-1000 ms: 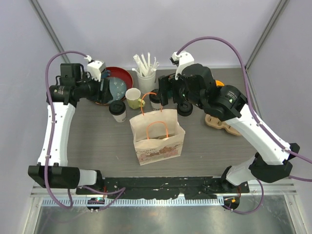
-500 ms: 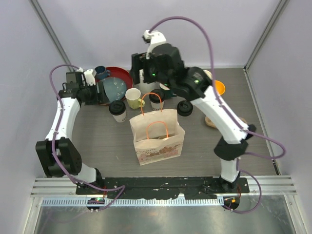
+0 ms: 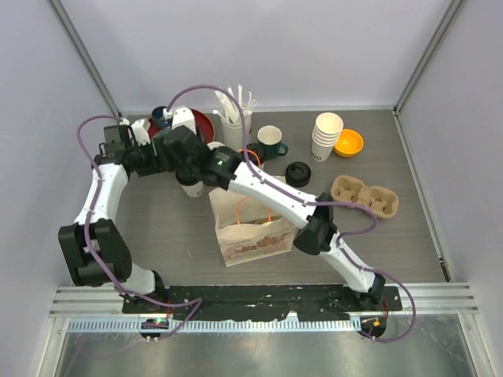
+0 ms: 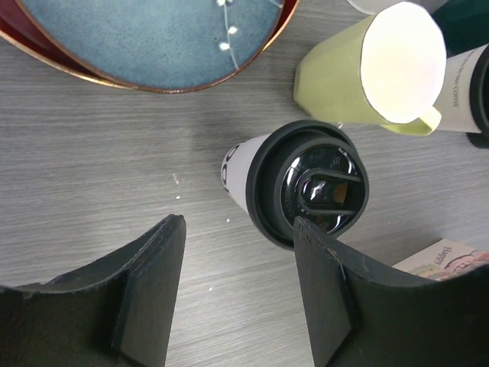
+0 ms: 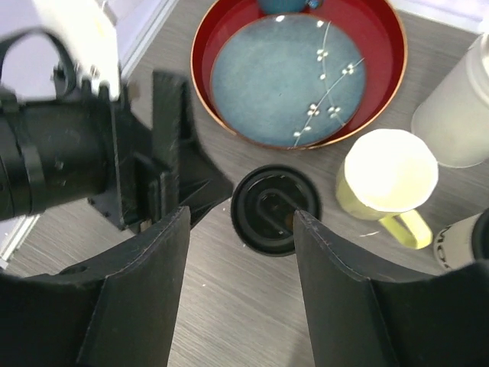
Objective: Pack the takeout coffee
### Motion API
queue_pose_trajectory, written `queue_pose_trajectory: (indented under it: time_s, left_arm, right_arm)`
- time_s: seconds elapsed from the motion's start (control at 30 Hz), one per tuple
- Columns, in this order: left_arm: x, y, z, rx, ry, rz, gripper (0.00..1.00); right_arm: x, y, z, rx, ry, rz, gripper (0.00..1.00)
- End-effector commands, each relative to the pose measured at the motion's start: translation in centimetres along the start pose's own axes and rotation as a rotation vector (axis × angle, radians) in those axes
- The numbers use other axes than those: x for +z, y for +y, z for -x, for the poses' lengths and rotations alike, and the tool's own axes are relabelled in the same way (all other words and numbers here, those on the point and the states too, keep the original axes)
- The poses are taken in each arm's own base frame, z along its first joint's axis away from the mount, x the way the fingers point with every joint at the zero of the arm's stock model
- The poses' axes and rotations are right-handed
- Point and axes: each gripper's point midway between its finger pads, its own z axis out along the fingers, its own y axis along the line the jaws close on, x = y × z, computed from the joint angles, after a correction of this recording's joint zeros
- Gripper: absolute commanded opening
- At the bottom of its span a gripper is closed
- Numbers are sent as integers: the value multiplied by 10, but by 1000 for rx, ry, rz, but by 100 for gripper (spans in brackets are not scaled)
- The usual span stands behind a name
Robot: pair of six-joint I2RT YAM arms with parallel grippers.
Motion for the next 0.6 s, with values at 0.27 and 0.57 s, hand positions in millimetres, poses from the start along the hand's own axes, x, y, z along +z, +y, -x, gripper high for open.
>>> queue_pose_trajectory:
  time_s: [0.27, 0.57]
  left_arm:
    - [32, -15, 19, -46, -29, -95, 61]
    - [50, -24, 5, -53, 28, -114, 60]
  right_arm:
    - [-13, -11, 35, 36, -112, -66, 58]
    - [14, -32, 11, 78, -36, -90, 54]
